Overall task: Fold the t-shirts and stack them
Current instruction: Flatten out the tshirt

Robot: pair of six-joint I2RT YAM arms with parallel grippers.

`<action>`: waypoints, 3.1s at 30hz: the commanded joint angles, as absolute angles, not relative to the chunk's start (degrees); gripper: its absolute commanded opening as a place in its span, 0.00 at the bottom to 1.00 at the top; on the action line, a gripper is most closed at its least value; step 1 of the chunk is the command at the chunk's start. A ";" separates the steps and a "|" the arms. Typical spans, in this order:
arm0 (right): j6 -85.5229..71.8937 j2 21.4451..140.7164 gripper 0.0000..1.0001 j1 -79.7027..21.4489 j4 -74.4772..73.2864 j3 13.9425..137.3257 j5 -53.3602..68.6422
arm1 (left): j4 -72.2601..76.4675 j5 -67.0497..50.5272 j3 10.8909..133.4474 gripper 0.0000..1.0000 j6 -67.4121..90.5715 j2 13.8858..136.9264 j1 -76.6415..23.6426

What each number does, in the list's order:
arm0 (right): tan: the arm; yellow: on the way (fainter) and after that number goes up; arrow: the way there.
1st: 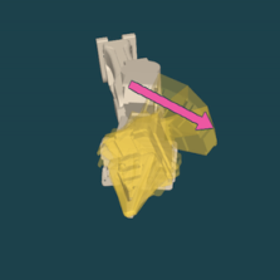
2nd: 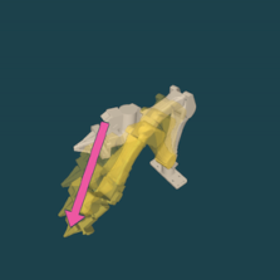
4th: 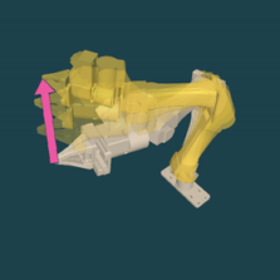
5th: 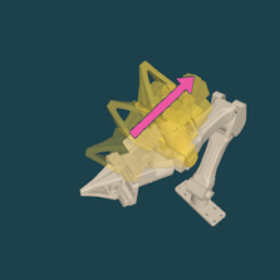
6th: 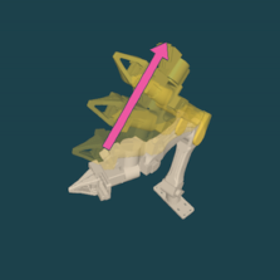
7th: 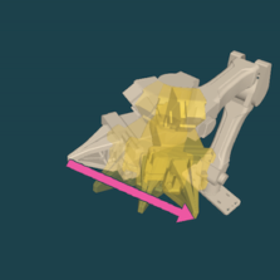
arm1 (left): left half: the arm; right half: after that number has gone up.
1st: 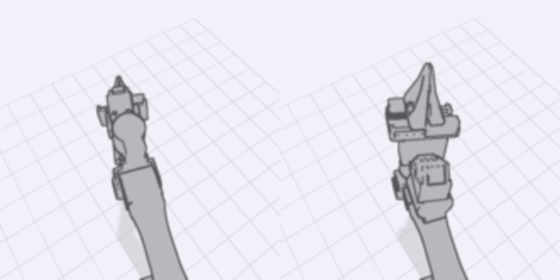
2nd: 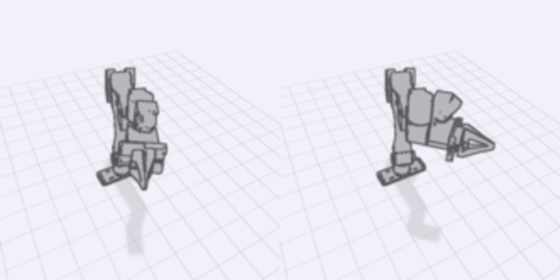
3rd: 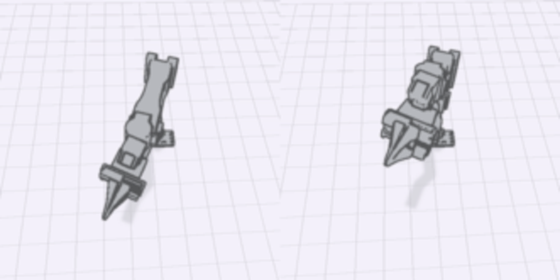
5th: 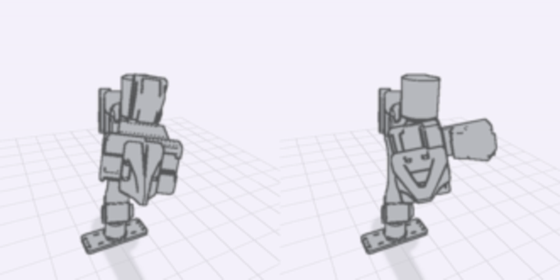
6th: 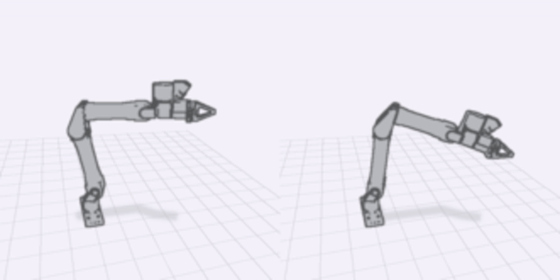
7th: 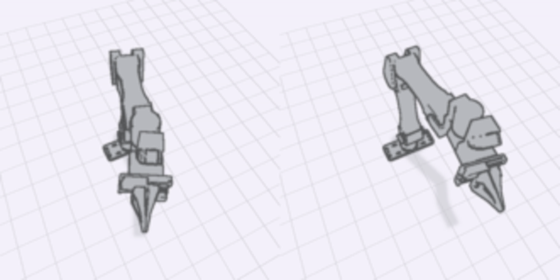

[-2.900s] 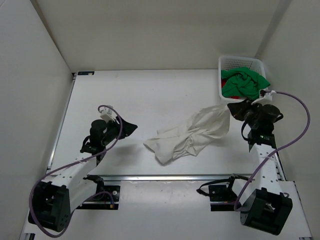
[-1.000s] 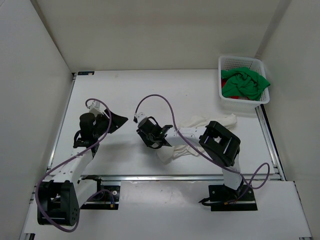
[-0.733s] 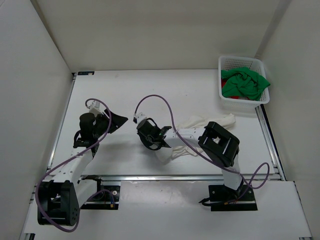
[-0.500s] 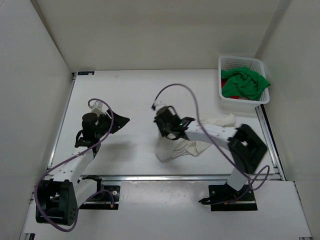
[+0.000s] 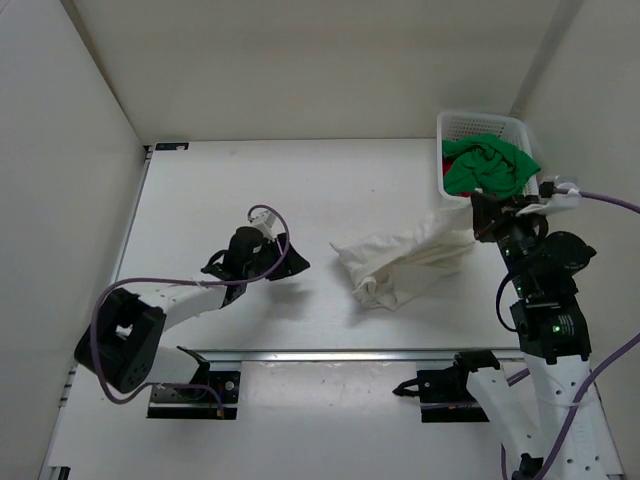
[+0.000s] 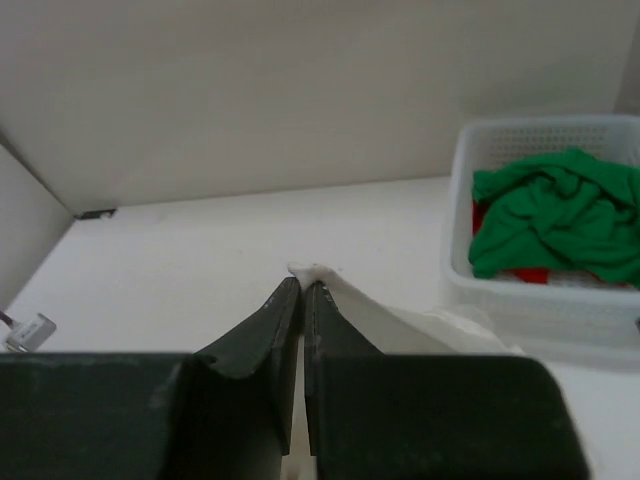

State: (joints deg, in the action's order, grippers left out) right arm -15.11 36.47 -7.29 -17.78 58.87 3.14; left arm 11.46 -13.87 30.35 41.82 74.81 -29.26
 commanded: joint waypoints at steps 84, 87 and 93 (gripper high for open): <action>-26.01 42.28 0.00 -16.08 -17.40 32.78 14.42 | -6.43 -5.78 41.74 0.37 36.30 88.05 -14.33; -26.89 42.89 0.00 -17.48 -16.96 32.96 11.87 | -3.61 -7.82 45.59 0.37 38.23 95.96 -11.43; -27.51 46.05 0.00 -15.92 -14.68 32.96 11.51 | -11.40 -8.52 70.69 0.41 37.80 110.55 -8.26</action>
